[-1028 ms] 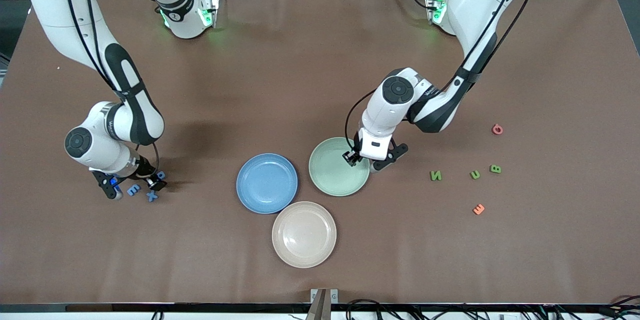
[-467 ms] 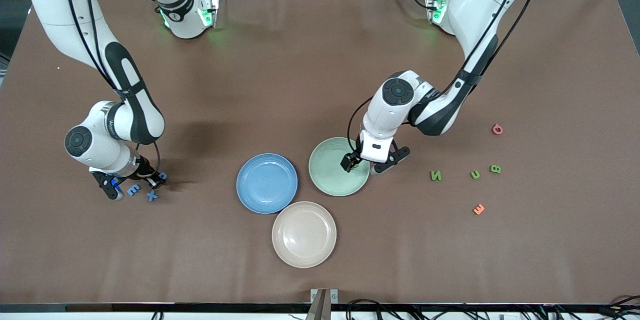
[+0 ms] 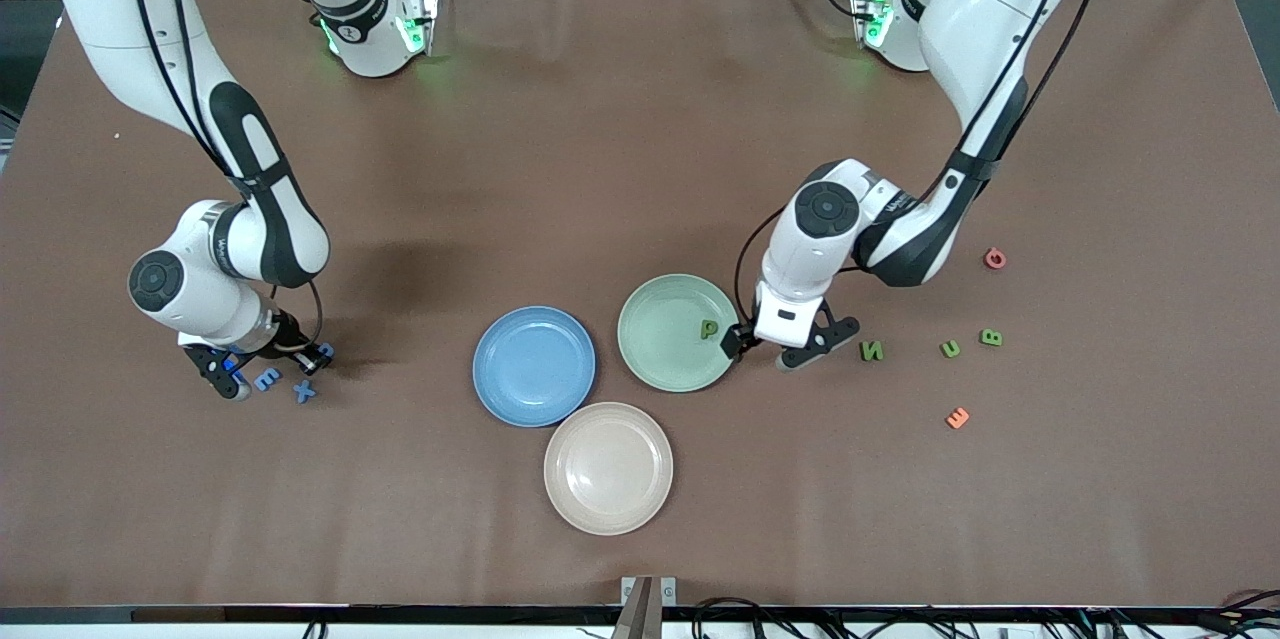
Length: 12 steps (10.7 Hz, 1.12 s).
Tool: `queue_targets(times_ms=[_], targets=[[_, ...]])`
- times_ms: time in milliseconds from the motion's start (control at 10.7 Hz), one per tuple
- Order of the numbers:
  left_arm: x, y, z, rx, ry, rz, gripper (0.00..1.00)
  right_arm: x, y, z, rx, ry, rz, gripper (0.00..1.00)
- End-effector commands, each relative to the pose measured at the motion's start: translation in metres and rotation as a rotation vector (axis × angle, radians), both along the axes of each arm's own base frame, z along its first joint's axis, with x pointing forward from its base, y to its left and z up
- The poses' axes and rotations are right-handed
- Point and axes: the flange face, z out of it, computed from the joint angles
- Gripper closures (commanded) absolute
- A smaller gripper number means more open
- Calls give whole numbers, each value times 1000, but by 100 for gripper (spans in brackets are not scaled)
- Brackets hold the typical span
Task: Sort letters by color into matching plates
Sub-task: 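Carry the blue a to the blue plate while the left gripper returns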
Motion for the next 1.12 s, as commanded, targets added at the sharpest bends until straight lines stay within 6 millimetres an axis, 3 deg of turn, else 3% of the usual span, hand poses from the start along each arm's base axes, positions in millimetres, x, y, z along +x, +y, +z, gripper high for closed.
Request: queue_targets(times_ms=[0,187,467,841,1028], targets=[[19,36,7,89,11,-128,0,-5,14,-2,13,-4,138,81],[31,69,15,145,31,-234,0,6,28,17,12,-42,266,83],[36,93,5,178,63,-340,0,24,54,47,-15,-66,443,83],[50,146,-9,196,105,-434,0,41,125,73,-86,-53,655,83],[48,176,-19,175,139,-423,0,42,176,83,-80,-87,738,83]])
